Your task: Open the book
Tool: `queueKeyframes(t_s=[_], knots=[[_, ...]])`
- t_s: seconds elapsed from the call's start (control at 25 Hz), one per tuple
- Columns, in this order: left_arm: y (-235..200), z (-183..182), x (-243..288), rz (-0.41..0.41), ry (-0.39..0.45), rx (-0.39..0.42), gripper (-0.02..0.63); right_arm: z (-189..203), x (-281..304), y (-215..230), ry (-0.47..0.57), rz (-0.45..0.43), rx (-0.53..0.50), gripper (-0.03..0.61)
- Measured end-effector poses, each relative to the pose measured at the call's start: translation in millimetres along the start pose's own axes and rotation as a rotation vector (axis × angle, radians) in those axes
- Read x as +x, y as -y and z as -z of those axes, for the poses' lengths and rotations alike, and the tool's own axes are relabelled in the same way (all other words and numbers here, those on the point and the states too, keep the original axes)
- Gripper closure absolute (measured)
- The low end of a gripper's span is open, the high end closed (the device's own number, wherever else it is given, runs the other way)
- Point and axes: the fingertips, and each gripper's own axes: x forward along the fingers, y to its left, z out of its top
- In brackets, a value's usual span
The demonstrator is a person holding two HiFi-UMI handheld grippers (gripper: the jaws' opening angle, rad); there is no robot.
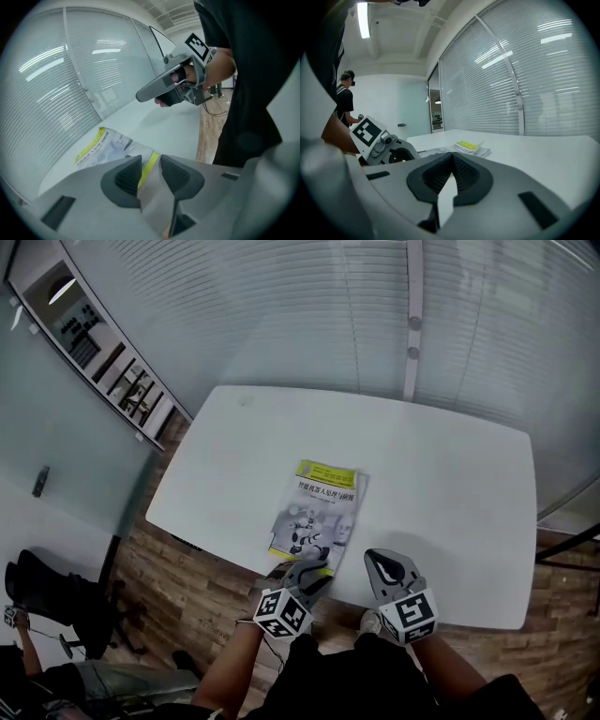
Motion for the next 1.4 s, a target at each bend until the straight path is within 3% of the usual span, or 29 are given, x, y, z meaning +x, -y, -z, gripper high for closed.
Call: queueKeyframes(t_s=[0.44,0.6,0.8,1.0,1.24,1.4], knots=[[1,4,2,0.205,0.050,0.105,0.499,-12,7,-15,0.023,0.164,0.008,0.572],[2,5,2,0.240,0.057,0.133,0.507,-11,5,-19,0.016,0.217,0.003,0.572],[5,2,1,0.222,0.048,0.192,0.525,-11,2,-24,0.000,0.254,0.003,0.572],[5,-2,-6,0.268,0.084,0.135,0.576,-11,1,-32,-0.007,0.270,-0.009,0.572],[-9,-12,-19,0.245,0.175,0.045,0.589,-7,6,-34,-0.016,0.288,-0.005,0.572],[-24,-20,-29,0.230,0.266,-0.064,0.591,-12,13,-36,0.016,0.293,-0.004,0.572]])
